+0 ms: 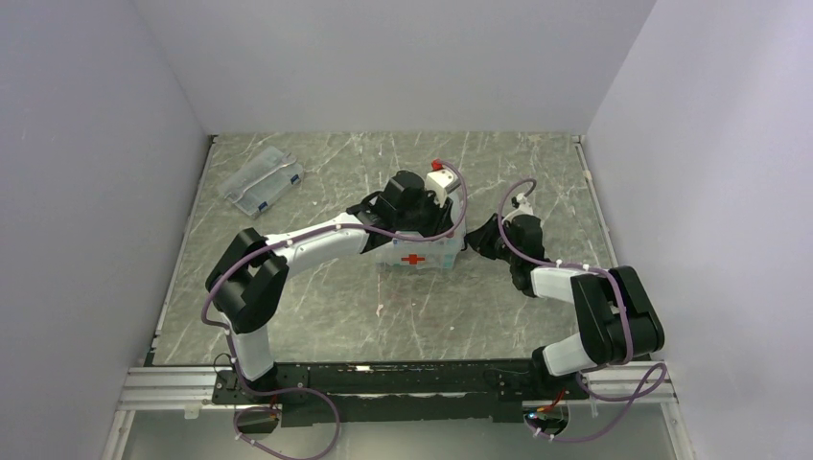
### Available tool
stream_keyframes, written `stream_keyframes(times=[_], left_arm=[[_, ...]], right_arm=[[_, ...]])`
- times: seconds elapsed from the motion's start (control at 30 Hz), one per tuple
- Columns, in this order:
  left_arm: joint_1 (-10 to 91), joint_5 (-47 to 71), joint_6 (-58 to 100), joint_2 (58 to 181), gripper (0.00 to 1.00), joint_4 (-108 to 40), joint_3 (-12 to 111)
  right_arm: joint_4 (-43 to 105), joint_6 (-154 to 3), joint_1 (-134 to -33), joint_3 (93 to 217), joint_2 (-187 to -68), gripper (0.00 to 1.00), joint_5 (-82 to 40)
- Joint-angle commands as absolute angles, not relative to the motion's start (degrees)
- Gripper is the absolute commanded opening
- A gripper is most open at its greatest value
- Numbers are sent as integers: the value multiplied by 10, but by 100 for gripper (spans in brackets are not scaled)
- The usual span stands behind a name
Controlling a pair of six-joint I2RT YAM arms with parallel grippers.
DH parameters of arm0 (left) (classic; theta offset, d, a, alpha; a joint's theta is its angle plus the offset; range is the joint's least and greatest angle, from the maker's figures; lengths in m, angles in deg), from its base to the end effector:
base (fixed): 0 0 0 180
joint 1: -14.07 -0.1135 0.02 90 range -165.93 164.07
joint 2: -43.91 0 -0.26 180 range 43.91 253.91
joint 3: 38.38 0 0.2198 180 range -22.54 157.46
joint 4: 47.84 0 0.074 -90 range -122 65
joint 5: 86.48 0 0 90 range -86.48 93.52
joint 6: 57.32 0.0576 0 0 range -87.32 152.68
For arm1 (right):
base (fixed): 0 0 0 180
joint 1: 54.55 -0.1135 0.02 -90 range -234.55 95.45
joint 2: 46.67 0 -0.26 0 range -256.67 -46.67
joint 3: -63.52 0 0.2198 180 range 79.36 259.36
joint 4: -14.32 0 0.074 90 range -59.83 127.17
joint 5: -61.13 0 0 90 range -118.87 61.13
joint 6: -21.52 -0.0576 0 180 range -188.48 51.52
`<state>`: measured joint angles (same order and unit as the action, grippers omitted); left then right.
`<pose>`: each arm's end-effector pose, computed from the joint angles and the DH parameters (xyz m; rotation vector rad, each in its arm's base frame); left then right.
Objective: Organize the medicine kit
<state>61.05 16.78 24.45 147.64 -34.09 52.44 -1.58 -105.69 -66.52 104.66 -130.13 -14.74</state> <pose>0.2716 -0.3104 0.2586 0.8476 1.9516 -0.8253 0.2604 0.0696 0.1660 0.3018 2.0873 0.7793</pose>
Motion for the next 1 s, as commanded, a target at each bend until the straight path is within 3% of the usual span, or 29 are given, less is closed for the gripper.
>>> stream_keyframes(times=[0.0, 0.1, 0.3, 0.97], left_arm=[[622, 188, 236, 1500, 31, -215, 491], [622, 188, 236, 1499, 31, -215, 491], [622, 190, 235, 1501, 30, -214, 492], [622, 189, 239, 1497, 29, -207, 491]], right_arm=[[-71, -1068, -665, 1037, -1284, 21, -132], [-66, -1068, -664, 1034, -1286, 19, -143], [-114, -1095, -641, 1018, -1311, 0, -106], [-422, -1242, -614, 981, -1473, 0, 29]])
